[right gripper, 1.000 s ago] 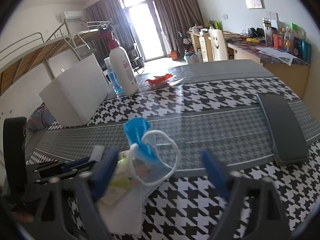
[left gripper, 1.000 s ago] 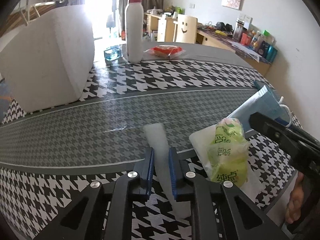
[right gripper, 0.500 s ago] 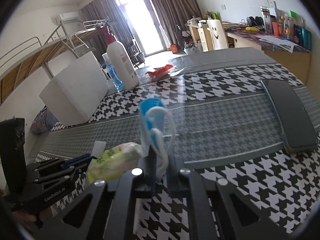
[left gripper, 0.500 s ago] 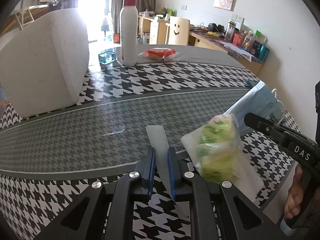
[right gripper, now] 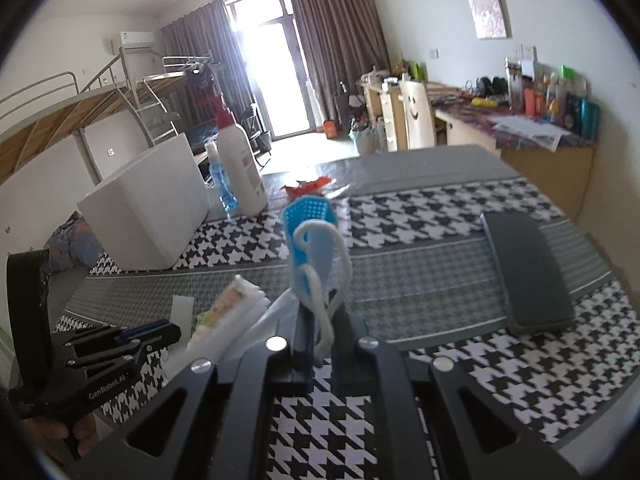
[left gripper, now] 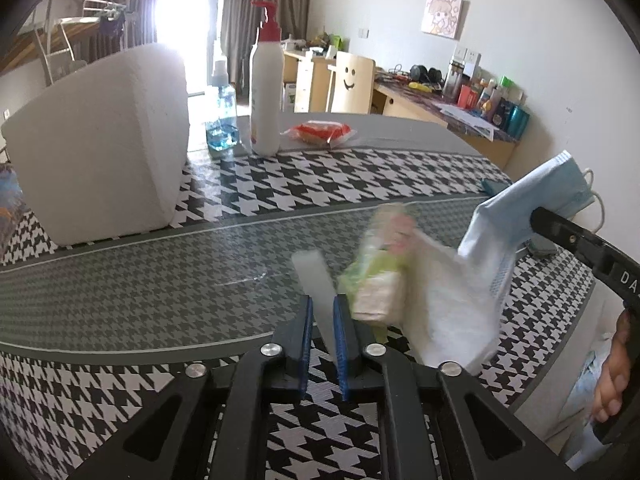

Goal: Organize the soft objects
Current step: 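Lift the white paper with the left tool while the right tool lifts the blue mask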

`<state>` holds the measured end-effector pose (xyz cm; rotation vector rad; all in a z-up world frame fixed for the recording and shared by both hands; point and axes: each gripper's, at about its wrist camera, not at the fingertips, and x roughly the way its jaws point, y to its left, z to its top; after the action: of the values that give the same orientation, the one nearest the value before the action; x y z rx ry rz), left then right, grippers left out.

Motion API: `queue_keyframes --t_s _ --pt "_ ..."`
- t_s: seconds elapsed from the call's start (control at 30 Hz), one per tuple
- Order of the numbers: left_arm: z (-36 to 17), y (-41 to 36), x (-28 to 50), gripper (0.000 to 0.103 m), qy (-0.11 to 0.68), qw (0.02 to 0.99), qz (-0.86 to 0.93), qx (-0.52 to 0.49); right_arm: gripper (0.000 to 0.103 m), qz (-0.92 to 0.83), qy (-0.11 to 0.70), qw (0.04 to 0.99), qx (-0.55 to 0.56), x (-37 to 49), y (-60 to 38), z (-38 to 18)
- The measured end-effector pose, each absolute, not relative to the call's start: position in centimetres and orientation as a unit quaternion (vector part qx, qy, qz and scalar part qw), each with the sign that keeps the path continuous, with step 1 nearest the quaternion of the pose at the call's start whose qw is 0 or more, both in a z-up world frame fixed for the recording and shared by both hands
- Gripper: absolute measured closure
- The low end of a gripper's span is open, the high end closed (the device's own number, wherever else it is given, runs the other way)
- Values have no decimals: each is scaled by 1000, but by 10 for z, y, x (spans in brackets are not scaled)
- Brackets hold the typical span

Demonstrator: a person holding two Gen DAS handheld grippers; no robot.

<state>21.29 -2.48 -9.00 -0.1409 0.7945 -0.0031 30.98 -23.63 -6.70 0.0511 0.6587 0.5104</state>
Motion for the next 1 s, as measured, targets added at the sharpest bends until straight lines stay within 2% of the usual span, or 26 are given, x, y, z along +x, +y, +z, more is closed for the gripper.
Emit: queue_keyframes --t_s 0.4,0.57,0.6,0.63,0.73,0.8,1.0 --pt "-83 -11 197 98 378 922 -4 -80 94 216 284 934 29 290 -248 -42" --pt "-90 -9 199 95 392 916 3 -83 94 206 278 938 33 285 -246 -38" --pt "-92 -9 200 90 395 915 4 -82 94 205 276 938 33 284 -246 -37" --pt "-94 -9 200 80 399 913 4 -82 94 204 274 939 33 283 -246 -36" --pt "-95 -10 201 59 398 913 2 -92 94 203 275 939 31 283 -246 -36" --pt "-92 -18 199 48 392 916 -15 -79 94 203 277 939 28 284 -245 -38" --pt "-91 -50 201 45 389 918 -57 -45 94 194 281 939 35 284 -254 -42"
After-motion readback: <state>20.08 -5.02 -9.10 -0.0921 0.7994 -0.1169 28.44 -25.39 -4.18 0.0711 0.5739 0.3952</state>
